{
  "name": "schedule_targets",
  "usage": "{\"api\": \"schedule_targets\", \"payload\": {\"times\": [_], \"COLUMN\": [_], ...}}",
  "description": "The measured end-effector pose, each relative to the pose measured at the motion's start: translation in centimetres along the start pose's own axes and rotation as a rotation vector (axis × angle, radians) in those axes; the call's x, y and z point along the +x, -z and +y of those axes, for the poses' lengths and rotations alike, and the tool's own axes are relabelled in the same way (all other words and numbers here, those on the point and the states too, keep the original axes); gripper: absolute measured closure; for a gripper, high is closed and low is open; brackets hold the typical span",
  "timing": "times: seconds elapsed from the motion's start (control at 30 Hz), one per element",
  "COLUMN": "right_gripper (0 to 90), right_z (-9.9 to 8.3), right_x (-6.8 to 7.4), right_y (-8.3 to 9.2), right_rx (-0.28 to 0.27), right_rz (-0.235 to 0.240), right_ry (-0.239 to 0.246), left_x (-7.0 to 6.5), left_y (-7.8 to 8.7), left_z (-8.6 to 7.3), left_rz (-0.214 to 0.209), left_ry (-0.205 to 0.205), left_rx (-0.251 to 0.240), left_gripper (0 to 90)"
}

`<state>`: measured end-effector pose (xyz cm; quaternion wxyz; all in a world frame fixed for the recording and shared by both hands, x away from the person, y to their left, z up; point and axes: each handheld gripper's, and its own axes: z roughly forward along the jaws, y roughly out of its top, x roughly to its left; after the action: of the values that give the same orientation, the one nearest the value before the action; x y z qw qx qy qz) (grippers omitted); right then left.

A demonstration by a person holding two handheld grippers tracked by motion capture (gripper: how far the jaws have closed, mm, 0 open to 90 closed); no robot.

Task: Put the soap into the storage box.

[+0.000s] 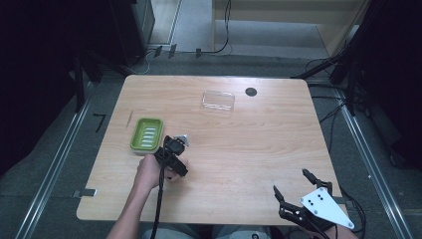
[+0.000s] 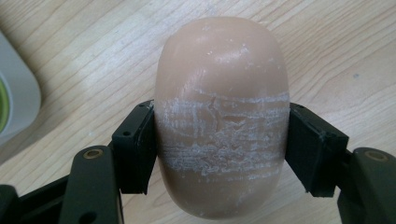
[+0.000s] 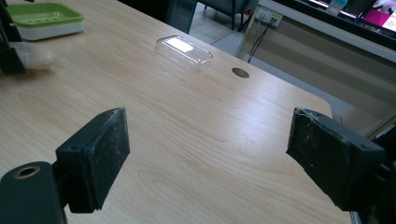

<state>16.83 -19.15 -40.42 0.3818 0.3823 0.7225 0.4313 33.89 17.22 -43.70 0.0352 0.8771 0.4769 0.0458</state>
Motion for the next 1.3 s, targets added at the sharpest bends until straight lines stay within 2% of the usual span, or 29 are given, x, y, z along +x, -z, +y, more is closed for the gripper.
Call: {"api": "schedule_targets", "payload": {"times": [0.93,1.3], "right_gripper": [13.3,13.3], "right_z": [0.0,0.0], "right_x": [0.0,0.0], "right_y": [0.0,0.1], "right_rx": [-0.004,-0.003], "right_rz": [-0.003,-0.002], "right_ry": [0.0,0.0], "left_x": [2.9,4.4], "left_y": [1.5,1.7], "left_z": [-2.2,-3.1], "left_rz": [0.015,0.029], "left_ry": [0.04,0.082], "left_rx": [-0.007,-0.006], "left_gripper": [33.8,33.8]}}
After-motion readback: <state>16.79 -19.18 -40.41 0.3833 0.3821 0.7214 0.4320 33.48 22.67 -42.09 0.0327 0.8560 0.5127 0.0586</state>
